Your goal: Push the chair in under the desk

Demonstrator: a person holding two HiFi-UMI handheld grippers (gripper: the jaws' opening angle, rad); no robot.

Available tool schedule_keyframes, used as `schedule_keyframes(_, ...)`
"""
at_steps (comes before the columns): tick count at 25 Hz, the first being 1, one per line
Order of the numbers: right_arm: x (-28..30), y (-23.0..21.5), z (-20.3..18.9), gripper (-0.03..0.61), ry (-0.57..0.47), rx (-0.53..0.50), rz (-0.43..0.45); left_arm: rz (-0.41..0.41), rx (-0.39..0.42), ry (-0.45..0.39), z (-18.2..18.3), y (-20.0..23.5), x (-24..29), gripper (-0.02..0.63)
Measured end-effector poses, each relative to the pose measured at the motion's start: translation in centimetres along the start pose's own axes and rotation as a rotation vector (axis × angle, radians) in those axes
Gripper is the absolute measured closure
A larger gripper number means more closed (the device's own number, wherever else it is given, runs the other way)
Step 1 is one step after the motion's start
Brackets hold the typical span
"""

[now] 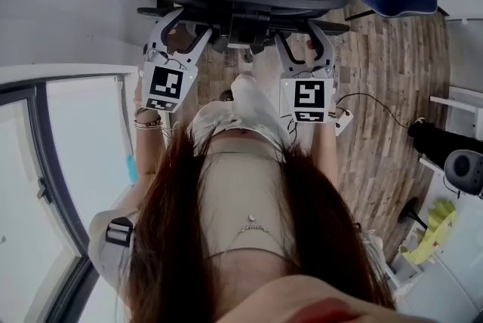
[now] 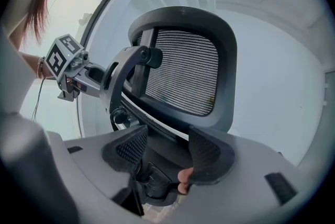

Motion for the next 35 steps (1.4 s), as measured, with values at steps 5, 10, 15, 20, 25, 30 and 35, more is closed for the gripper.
schedule_keyframes(5,1.1,-0.3,0.2,0.328,0.008,-0.010,0.013,0.002,-0.007,0.007,-0.2,0.7,0.7,0.377)
schedule_keyframes(10,2.3,-0.5,0.5,0.328,0.005,-0.008,0.017,0.006,0.010,-0.002,-0.3,1.6,1.4,0.376)
schedule_keyframes(15,3.0,-1.2,0.6,0.328,0.002,-0.011,0.017,0.006,0.012,0.004,0.0,2.3,2.0,0.377)
schedule_keyframes(20,4.0,-1.4,0.9,0.328,-0.018,-0.015,0.021,0.019,0.000,0.009,-0.1,2.9,2.7,0.377)
schedule_keyframes(25,5.0,-1.7,1.1,0.328,-0.027,-0.019,0.027,0.028,-0.008,0.004,-0.1,3.6,3.4,0.376)
schedule_keyframes(30,5.7,-2.3,1.0,0.327,-0.009,-0.013,0.024,0.032,-0.012,0.014,0.1,4.2,4.1,0.376)
schedule_keyframes(35,6.6,-2.9,0.8,0.327,0.014,-0.011,0.019,0.042,-0.015,0.023,0.1,4.9,4.8,0.376)
Point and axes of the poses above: the fingertips, and each gripper's own axes: x forward along the fingers, y to its left, z out of its top, the point moved 4 cm from there along -x, backward along the fingers, and after that the axes turned 1 degree about -z, right-handed, at the moved point
